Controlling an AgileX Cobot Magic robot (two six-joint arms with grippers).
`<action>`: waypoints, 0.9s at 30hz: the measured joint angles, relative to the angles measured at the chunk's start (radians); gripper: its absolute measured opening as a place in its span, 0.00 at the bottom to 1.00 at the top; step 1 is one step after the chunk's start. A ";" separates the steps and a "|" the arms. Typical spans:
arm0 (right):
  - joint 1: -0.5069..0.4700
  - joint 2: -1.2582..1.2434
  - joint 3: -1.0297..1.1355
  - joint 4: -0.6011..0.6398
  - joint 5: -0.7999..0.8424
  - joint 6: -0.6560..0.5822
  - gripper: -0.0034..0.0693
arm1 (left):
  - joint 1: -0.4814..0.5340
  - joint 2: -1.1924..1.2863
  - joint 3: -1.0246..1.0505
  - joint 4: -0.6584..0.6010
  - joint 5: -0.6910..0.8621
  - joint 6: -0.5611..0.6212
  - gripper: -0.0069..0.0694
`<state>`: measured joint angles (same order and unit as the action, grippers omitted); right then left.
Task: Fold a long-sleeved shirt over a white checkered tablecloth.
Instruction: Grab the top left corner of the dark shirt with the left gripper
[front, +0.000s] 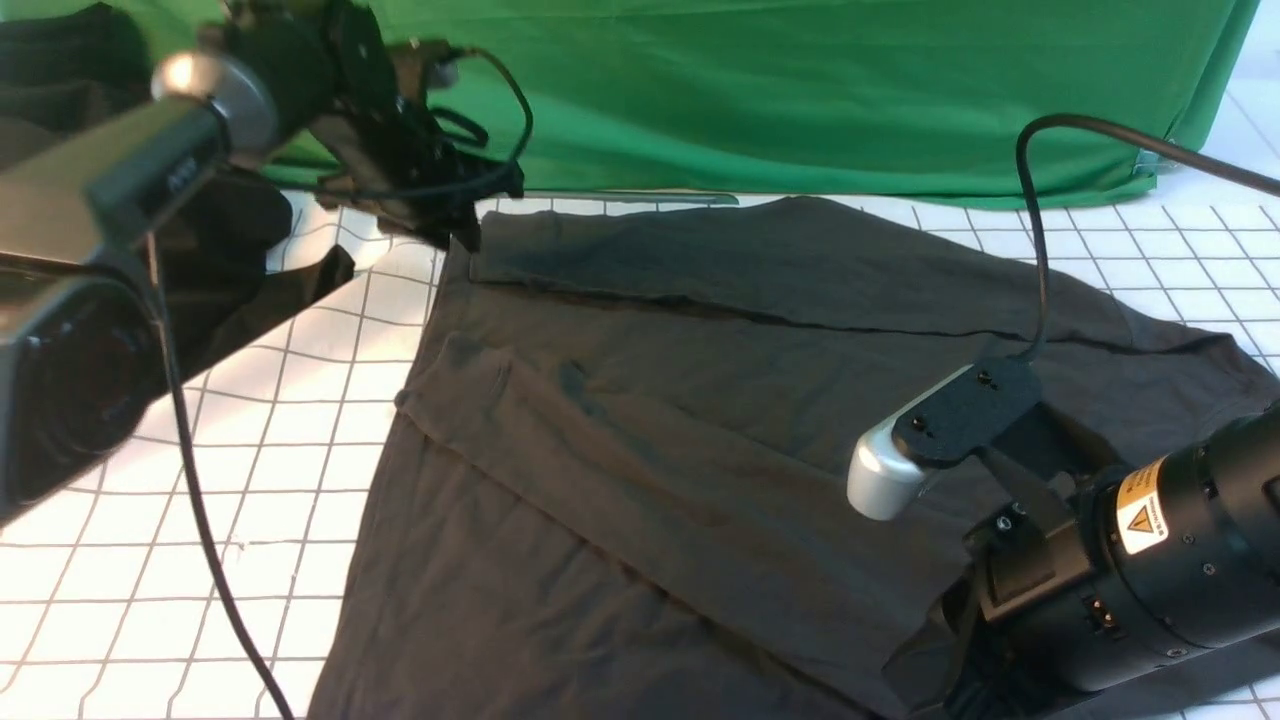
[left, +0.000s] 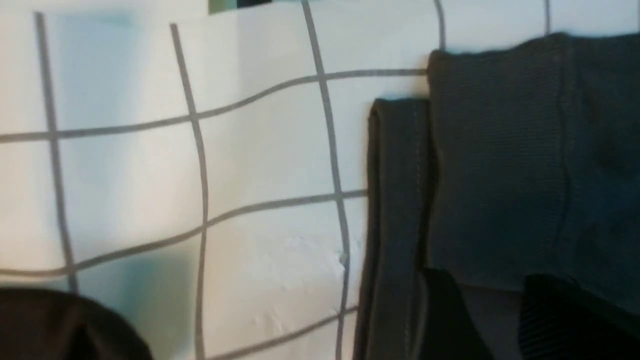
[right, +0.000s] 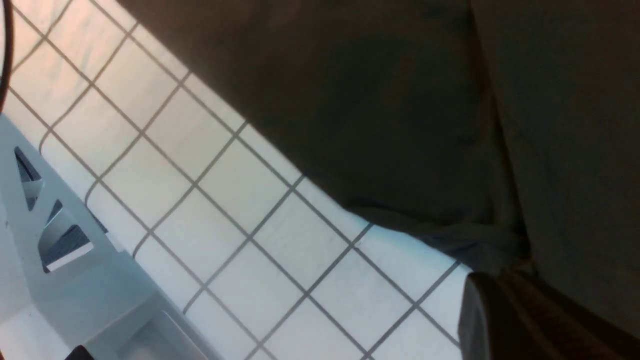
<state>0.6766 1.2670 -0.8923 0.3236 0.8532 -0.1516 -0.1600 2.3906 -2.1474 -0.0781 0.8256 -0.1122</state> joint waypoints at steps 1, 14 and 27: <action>0.000 0.000 0.000 0.000 0.000 0.000 0.06 | 0.000 0.005 0.000 -0.002 -0.010 0.001 0.50; 0.000 0.000 0.000 -0.003 0.000 0.002 0.06 | 0.000 0.052 0.000 -0.070 -0.111 0.060 0.60; 0.000 0.000 0.000 -0.003 -0.008 0.002 0.07 | 0.000 0.078 -0.004 -0.100 -0.124 0.087 0.49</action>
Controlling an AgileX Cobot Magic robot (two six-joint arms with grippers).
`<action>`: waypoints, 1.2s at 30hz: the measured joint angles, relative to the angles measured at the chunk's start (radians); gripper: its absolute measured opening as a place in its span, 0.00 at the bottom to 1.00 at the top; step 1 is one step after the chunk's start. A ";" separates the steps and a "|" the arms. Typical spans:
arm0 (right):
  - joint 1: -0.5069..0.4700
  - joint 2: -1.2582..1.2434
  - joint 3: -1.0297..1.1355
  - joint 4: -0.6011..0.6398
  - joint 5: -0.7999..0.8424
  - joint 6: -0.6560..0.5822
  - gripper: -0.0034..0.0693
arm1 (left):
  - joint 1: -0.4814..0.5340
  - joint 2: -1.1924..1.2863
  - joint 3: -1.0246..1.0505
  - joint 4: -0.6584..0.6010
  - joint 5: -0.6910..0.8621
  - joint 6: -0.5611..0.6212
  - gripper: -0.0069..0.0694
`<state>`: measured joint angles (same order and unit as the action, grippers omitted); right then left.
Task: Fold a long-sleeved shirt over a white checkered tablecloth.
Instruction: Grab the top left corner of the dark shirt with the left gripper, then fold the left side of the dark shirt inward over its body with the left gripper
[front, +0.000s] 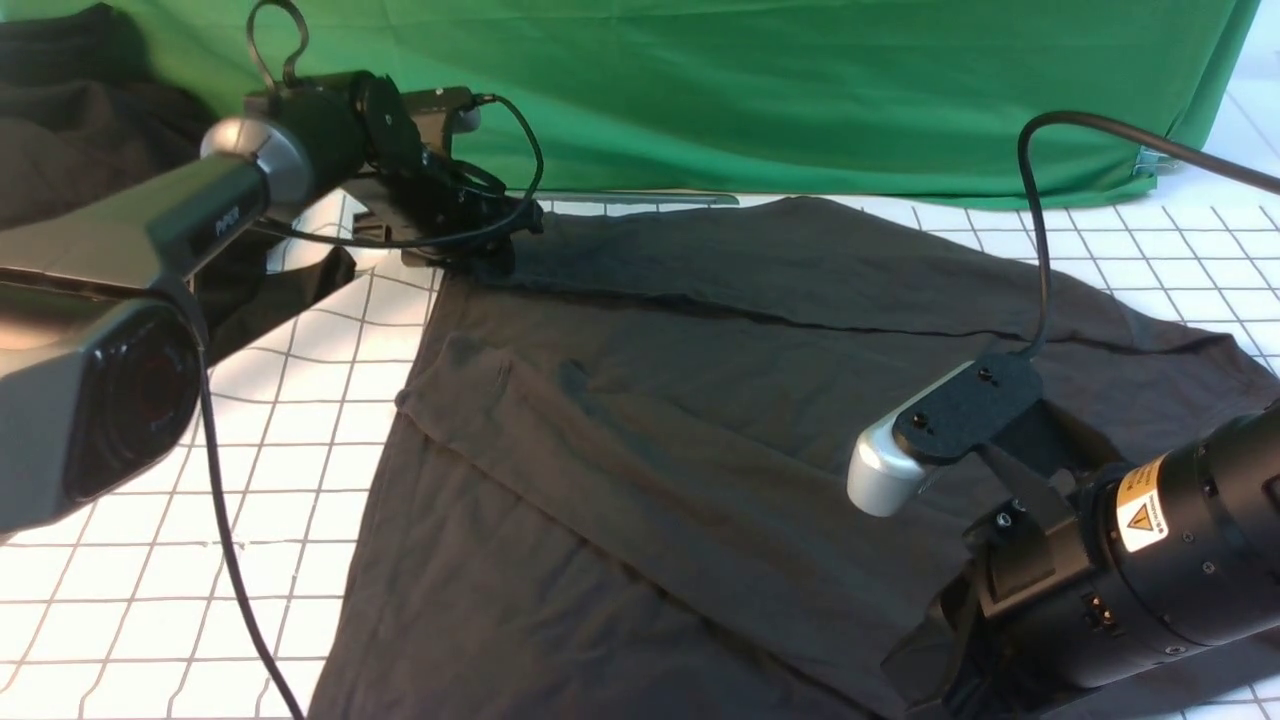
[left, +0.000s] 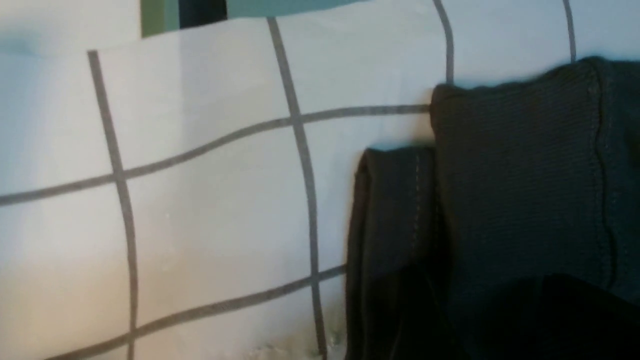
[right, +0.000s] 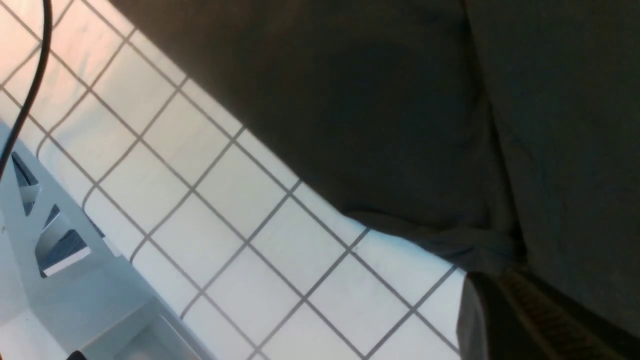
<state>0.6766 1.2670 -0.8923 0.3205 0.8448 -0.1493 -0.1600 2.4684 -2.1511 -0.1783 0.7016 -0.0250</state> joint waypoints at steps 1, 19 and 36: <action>0.000 0.000 0.000 0.000 0.000 0.000 0.07 | 0.000 0.001 -0.001 -0.001 0.000 0.000 0.47; 0.000 0.000 -0.046 -0.297 0.041 0.160 0.08 | 0.000 -0.166 -0.003 -0.034 0.208 0.033 0.11; -0.063 -0.004 -0.141 -0.608 0.117 0.350 0.10 | -0.014 -0.513 0.336 -0.052 0.496 0.052 0.11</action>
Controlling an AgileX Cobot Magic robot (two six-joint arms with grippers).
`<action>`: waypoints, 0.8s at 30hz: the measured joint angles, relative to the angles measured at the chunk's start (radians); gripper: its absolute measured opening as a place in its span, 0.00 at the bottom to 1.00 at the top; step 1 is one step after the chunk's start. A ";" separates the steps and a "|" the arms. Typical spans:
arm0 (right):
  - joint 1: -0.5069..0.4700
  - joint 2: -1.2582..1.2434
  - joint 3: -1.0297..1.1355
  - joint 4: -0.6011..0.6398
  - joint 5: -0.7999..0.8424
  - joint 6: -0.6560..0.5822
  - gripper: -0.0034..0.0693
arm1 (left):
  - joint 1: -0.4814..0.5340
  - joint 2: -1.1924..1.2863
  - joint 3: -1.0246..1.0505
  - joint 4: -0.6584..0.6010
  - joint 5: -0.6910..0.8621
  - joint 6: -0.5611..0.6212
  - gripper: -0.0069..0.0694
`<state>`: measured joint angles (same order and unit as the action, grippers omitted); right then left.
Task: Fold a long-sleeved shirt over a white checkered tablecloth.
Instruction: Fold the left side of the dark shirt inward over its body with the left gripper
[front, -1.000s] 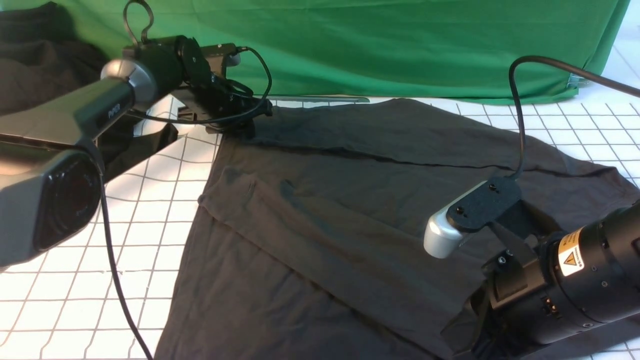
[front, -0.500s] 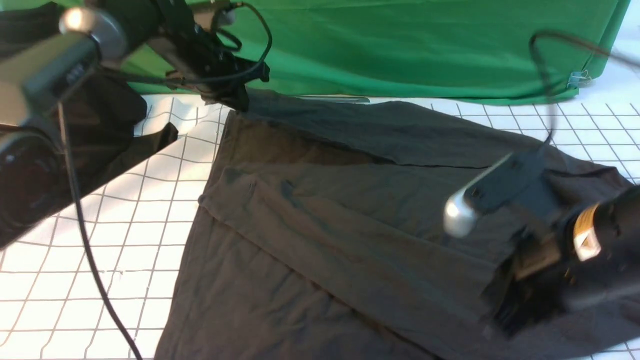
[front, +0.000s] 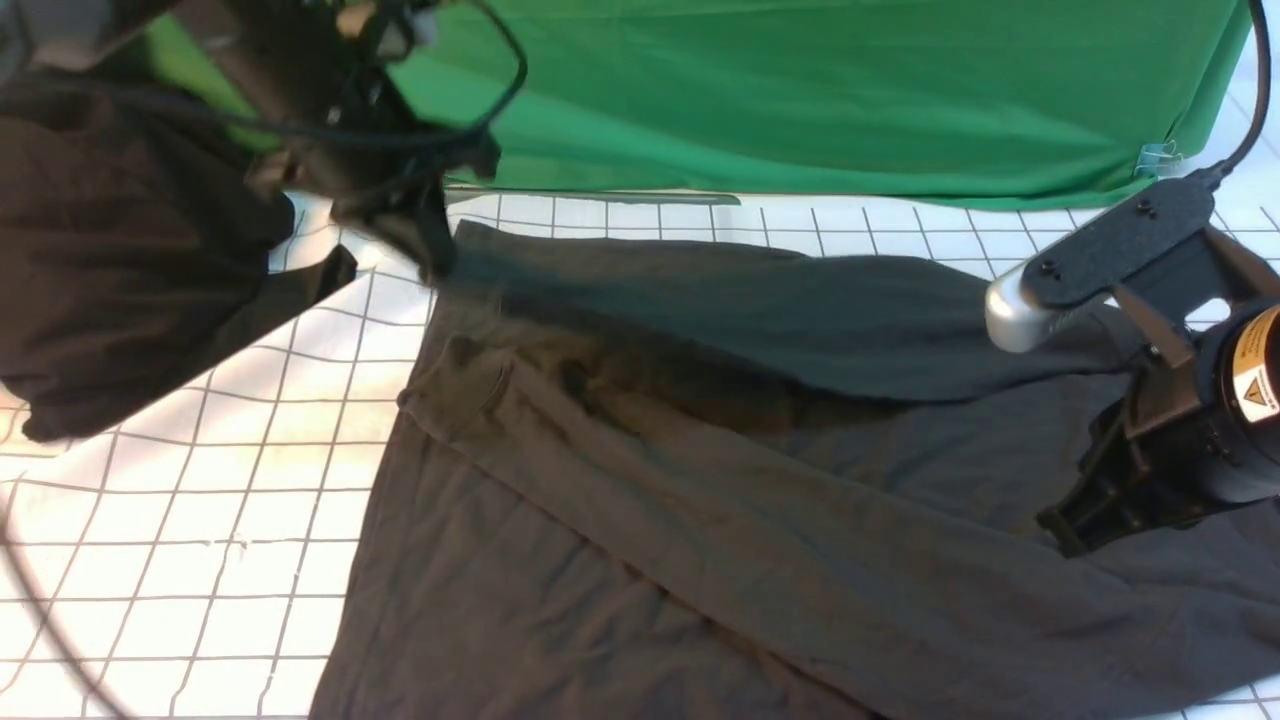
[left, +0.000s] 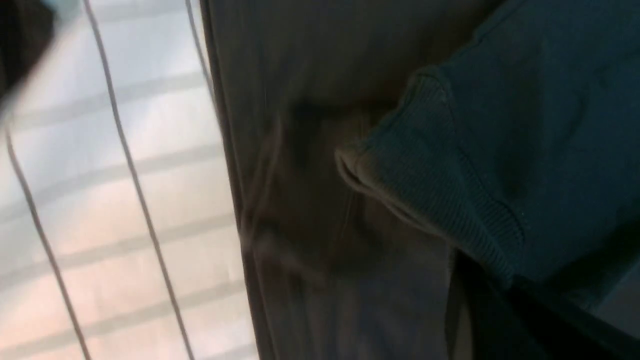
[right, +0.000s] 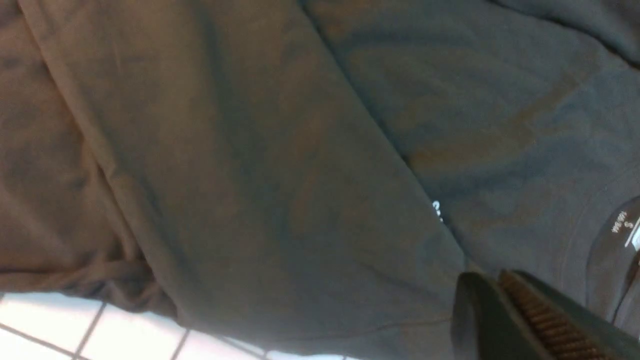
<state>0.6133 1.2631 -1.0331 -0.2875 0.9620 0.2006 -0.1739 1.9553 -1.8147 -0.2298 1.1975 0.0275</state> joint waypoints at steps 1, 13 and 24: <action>-0.001 0.000 0.000 0.002 -0.015 0.001 0.10 | -0.009 -0.045 0.091 0.001 -0.024 -0.003 0.11; -0.005 0.000 0.000 0.010 -0.034 0.014 0.11 | -0.046 -0.186 0.572 0.094 -0.215 -0.094 0.11; -0.005 0.000 0.000 0.011 -0.037 0.014 0.12 | -0.046 -0.187 0.669 0.078 -0.235 -0.083 0.18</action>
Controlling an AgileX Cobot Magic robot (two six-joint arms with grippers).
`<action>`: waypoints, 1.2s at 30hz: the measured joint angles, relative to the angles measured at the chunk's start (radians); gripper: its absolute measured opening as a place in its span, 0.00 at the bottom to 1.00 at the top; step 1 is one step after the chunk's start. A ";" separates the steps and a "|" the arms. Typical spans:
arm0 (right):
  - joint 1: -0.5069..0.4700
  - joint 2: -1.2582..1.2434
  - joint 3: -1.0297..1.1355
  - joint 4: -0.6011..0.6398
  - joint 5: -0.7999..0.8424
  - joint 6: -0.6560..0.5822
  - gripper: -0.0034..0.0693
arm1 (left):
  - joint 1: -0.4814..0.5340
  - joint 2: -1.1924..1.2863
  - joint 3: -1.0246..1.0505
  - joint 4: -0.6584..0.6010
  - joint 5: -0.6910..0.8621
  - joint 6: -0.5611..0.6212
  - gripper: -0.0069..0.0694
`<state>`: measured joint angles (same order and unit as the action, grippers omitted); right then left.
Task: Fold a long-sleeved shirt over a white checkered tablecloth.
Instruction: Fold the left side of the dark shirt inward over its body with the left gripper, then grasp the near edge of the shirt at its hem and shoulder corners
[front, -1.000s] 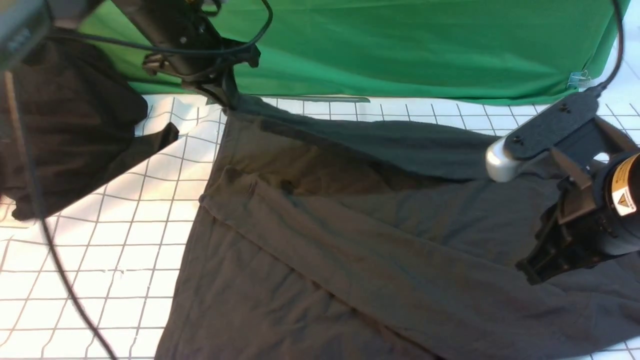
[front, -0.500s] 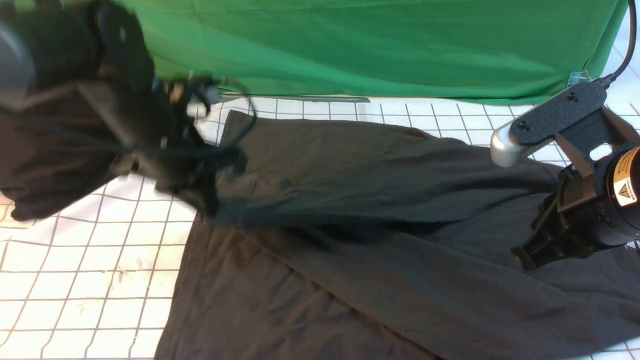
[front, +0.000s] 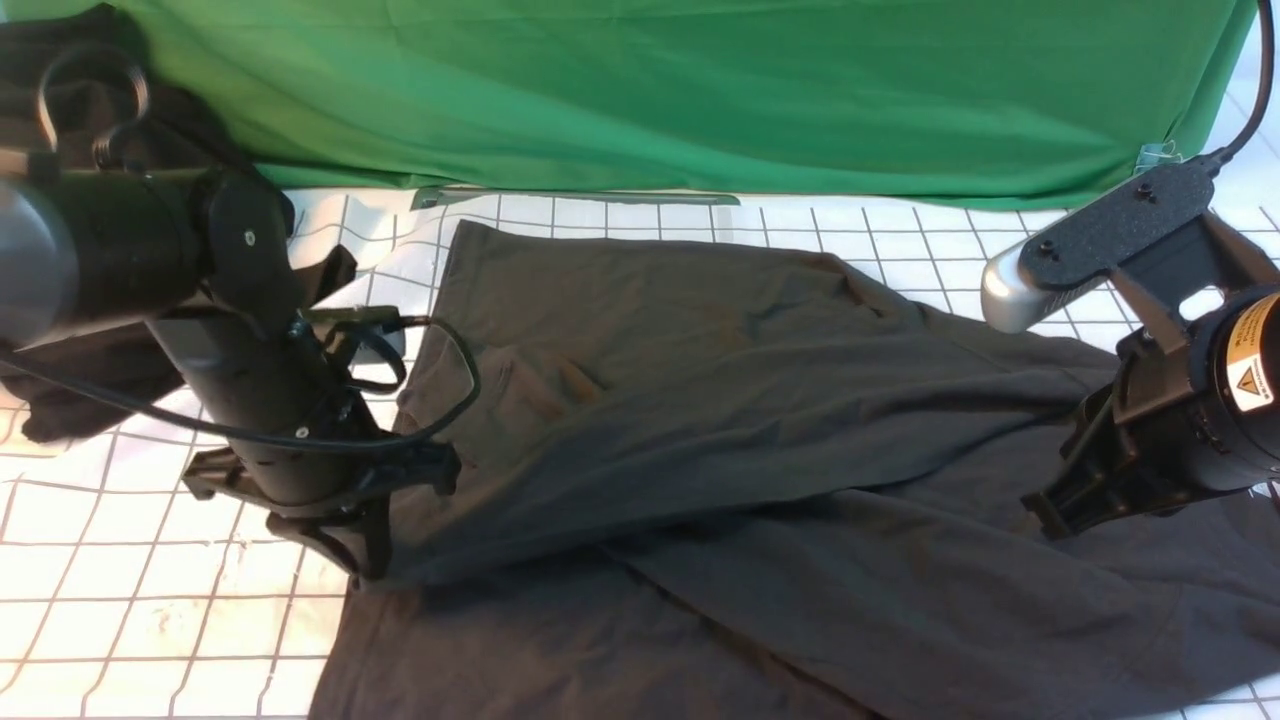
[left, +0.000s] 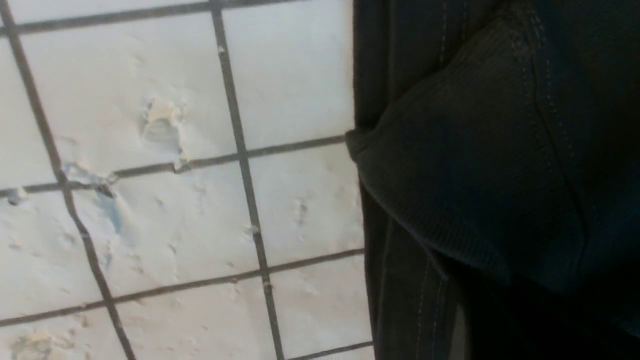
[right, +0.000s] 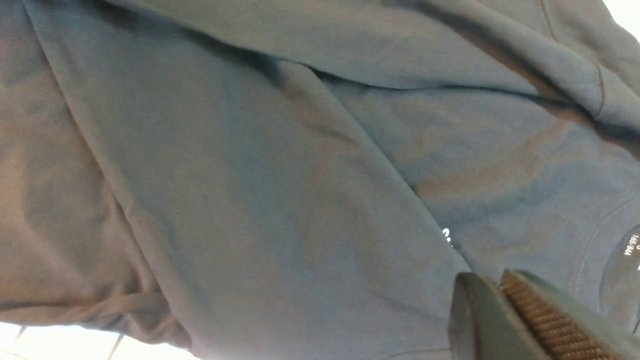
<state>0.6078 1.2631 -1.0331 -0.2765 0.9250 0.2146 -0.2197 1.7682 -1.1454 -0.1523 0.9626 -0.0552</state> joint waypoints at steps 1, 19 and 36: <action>0.000 0.000 0.000 0.000 -0.001 0.000 0.12 | 0.000 0.000 0.000 -0.003 0.007 0.002 0.22; 0.000 0.000 0.000 0.001 -0.001 0.000 0.14 | -0.096 -0.205 0.334 0.015 0.011 -0.140 0.72; 0.000 0.000 0.006 0.058 0.158 -0.136 0.15 | -0.181 -0.309 0.505 0.069 -0.198 -0.173 0.13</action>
<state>0.6078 1.2631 -1.0267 -0.2188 1.0834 0.0785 -0.4010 1.4593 -0.6405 -0.0832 0.7644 -0.2278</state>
